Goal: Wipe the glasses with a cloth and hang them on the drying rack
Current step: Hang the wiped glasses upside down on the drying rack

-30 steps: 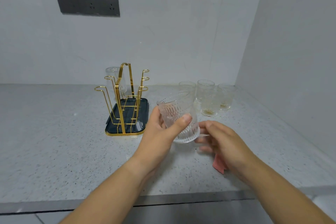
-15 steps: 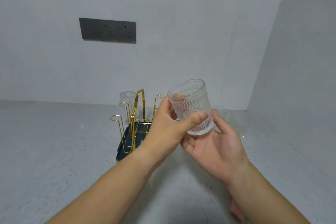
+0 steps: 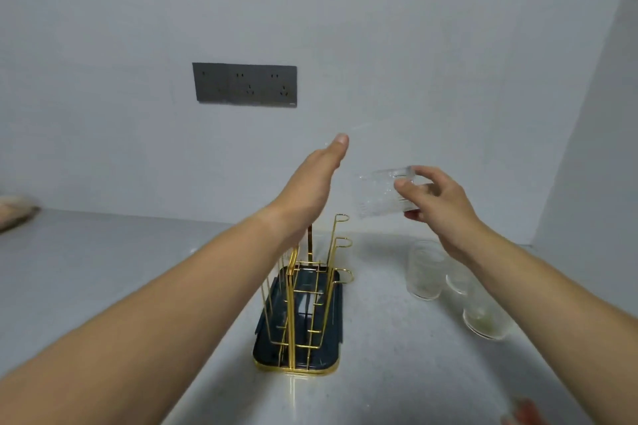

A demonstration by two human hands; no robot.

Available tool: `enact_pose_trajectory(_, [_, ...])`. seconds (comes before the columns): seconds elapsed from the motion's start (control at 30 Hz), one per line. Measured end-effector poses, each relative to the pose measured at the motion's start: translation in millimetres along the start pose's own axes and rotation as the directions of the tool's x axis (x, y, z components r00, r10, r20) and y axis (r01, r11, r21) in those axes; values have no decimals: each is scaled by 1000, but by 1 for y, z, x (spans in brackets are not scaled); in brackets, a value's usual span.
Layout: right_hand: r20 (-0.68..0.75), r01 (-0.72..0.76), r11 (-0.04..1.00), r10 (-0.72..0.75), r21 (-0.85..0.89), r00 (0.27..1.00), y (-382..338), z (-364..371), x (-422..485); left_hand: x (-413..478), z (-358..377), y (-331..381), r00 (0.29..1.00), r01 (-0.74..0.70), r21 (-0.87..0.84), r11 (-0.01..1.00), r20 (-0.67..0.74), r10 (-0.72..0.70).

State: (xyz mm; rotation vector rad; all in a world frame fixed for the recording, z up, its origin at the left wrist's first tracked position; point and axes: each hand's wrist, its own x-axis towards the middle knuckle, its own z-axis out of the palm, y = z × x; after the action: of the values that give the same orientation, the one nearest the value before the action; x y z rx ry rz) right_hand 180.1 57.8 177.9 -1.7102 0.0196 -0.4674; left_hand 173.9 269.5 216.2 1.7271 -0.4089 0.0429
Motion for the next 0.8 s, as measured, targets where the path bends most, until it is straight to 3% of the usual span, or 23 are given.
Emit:
enact_pose_trajectory(0.1, [25, 71, 983, -68, -167, 997, 5, 11, 25, 18, 2, -6, 999, 47, 43, 998, 5, -48])
enact_pose_trajectory(0.27, [136, 209, 892, -167, -402, 976, 11, 31, 45, 44, 8, -18, 986, 165, -115, 980, -19, -168])
enact_pose_trajectory(0.47, [232, 243, 835, -142, -494, 962, 21, 48, 61, 54, 7, -31, 961, 272, -129, 954, -15, -276])
enact_pose_trajectory(0.63, [277, 231, 838, -100, -494, 956, 33, 58, 67, 58, 8, -29, 930, 360, -200, 911, 8, -366])
enact_pose_trajectory(0.8, [315, 216, 847, -61, -486, 947, 47, 65, 71, 64, 13, -31, 912, 402, -160, 901, -14, -410])
